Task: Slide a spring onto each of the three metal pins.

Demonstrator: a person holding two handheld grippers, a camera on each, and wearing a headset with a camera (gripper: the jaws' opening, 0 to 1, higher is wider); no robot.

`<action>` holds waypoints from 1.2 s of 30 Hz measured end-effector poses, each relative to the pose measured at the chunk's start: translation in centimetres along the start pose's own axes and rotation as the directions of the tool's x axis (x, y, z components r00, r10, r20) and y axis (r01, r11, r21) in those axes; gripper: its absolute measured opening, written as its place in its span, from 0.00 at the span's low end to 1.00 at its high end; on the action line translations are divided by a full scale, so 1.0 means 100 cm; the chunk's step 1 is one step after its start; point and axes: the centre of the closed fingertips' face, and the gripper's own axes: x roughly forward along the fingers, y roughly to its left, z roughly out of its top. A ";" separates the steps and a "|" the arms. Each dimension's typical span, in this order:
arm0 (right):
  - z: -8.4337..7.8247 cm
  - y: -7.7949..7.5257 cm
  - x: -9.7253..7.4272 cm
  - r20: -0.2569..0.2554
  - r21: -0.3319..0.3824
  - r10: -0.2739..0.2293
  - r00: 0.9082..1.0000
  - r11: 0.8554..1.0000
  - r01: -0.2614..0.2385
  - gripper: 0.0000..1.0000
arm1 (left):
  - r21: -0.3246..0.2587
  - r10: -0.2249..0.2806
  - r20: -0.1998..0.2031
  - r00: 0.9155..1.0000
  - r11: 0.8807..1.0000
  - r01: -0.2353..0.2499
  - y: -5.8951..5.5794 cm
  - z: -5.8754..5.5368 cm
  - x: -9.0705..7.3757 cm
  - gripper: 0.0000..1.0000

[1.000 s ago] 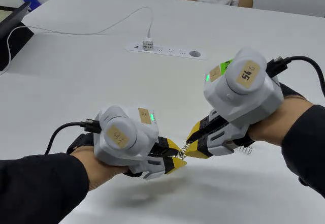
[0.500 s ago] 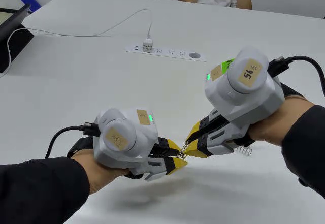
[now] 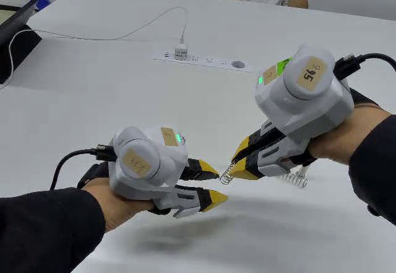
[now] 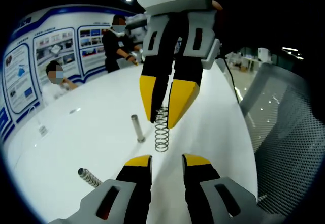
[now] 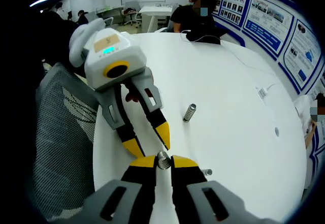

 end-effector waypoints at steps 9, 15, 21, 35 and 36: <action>-0.003 -0.018 -0.015 -0.008 0.021 -0.042 0.999 0.999 0.042 0.12 | -0.031 0.015 0.011 1.000 0.999 -0.015 0.002 -0.002 -0.005 0.31; -0.004 -0.030 -0.025 -0.015 0.026 -0.070 0.997 0.997 0.070 0.12 | -0.052 0.029 0.012 1.000 0.998 -0.028 0.005 -0.006 -0.009 0.33; -0.006 -0.041 -0.031 -0.037 0.019 -0.093 0.995 0.995 0.094 0.12 | -0.064 0.037 0.015 0.999 0.997 -0.036 0.005 -0.008 -0.011 0.35; -0.014 -0.063 -0.032 -0.097 0.020 -0.111 0.989 0.993 0.113 0.12 | -0.081 0.039 0.013 0.999 0.996 -0.038 0.003 -0.010 -0.012 0.37; -0.014 -0.064 -0.032 -0.101 0.022 -0.109 0.989 0.994 0.111 0.12 | -0.083 0.040 0.013 0.999 0.996 -0.039 0.004 -0.010 -0.012 0.38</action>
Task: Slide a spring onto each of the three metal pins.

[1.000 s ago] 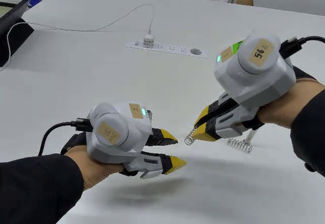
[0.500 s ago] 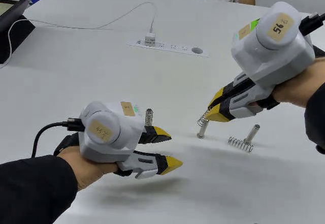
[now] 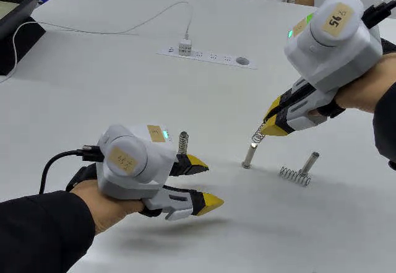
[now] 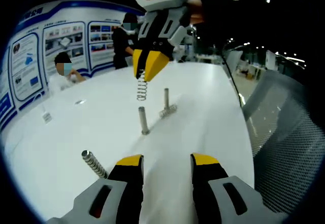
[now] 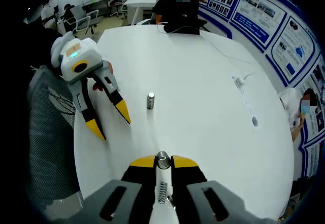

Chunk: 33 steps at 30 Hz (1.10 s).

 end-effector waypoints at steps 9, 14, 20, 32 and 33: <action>-0.007 -0.006 0.010 -0.041 -0.001 0.022 0.999 1.000 -0.022 0.12 | -0.007 0.004 0.001 1.000 1.000 -0.004 0.001 -0.001 -0.001 0.38; -0.007 -0.006 0.014 -0.048 -0.004 0.031 0.998 1.000 -0.031 0.12 | -0.009 0.003 -0.004 1.000 1.000 -0.003 0.001 -0.003 -0.001 0.38; -0.008 -0.005 0.018 -0.058 -0.007 0.040 0.998 0.999 -0.040 0.12 | -0.010 0.003 -0.007 1.000 1.000 -0.003 0.000 -0.003 -0.001 0.38; -0.011 -0.001 0.031 -0.087 -0.007 0.057 0.995 0.998 -0.058 0.12 | -0.014 0.002 -0.011 1.000 1.000 -0.002 0.002 -0.005 0.000 0.37; -0.011 -0.001 0.032 -0.089 -0.007 0.058 0.994 0.998 -0.059 0.12 | -0.014 0.002 -0.012 1.000 1.000 -0.002 0.002 -0.005 0.000 0.37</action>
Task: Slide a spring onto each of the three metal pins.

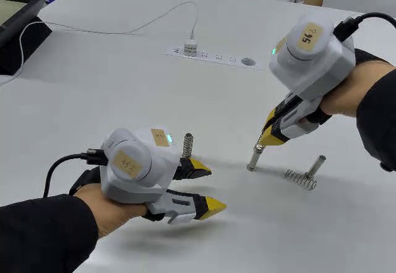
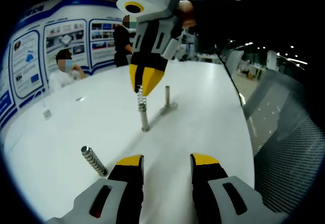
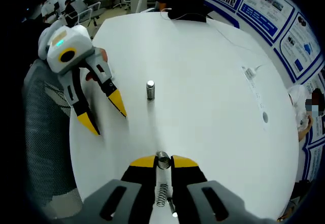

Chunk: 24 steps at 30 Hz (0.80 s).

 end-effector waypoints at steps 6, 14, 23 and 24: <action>-0.004 0.002 0.010 -0.022 -0.002 0.005 1.000 1.000 -0.005 0.12 | -0.002 -0.002 -0.002 1.000 1.000 0.002 0.000 -0.001 0.001 0.37; -0.006 0.004 0.020 -0.029 0.006 0.012 1.000 1.000 -0.012 0.12 | -0.004 -0.002 -0.004 1.000 1.000 0.002 0.000 -0.001 0.002 0.37; -0.011 0.005 0.029 -0.041 0.019 0.018 0.999 1.000 -0.017 0.12 | -0.005 -0.002 -0.004 1.000 1.000 0.002 0.000 -0.001 0.002 0.37; -0.012 0.006 0.031 -0.044 0.019 0.019 0.999 1.000 -0.018 0.12 | -0.006 -0.003 -0.004 1.000 1.000 0.003 0.000 -0.001 0.002 0.37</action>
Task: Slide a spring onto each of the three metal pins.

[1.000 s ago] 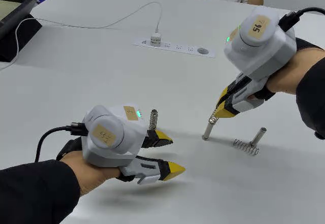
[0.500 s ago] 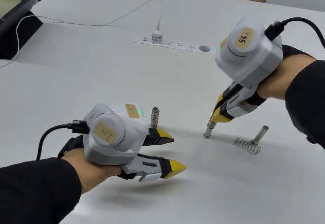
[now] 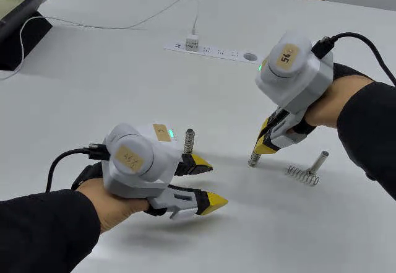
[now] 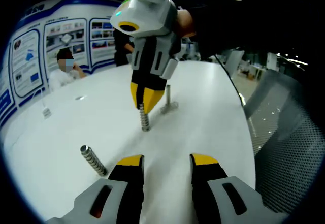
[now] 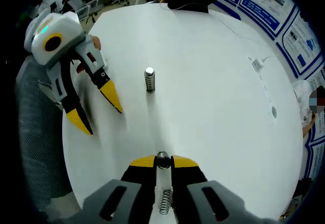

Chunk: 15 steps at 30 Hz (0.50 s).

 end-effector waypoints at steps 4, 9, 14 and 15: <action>-0.002 0.002 0.004 -0.007 0.000 0.006 1.000 1.000 -0.006 0.12 | -0.001 0.001 0.000 1.000 1.000 -0.001 0.001 0.000 0.000 0.37; -0.002 0.003 0.006 -0.005 0.009 0.010 1.000 1.000 -0.010 0.12 | -0.001 0.003 0.000 1.000 1.000 -0.003 0.002 0.000 -0.001 0.36; -0.004 0.004 0.008 -0.008 0.010 0.013 1.000 1.000 -0.013 0.13 | -0.002 0.003 0.001 1.000 1.000 -0.003 0.002 0.001 -0.001 0.36; -0.005 0.004 0.008 -0.009 0.007 0.013 1.000 1.000 -0.013 0.13 | -0.001 0.003 0.002 1.000 1.000 -0.003 0.002 0.001 -0.001 0.36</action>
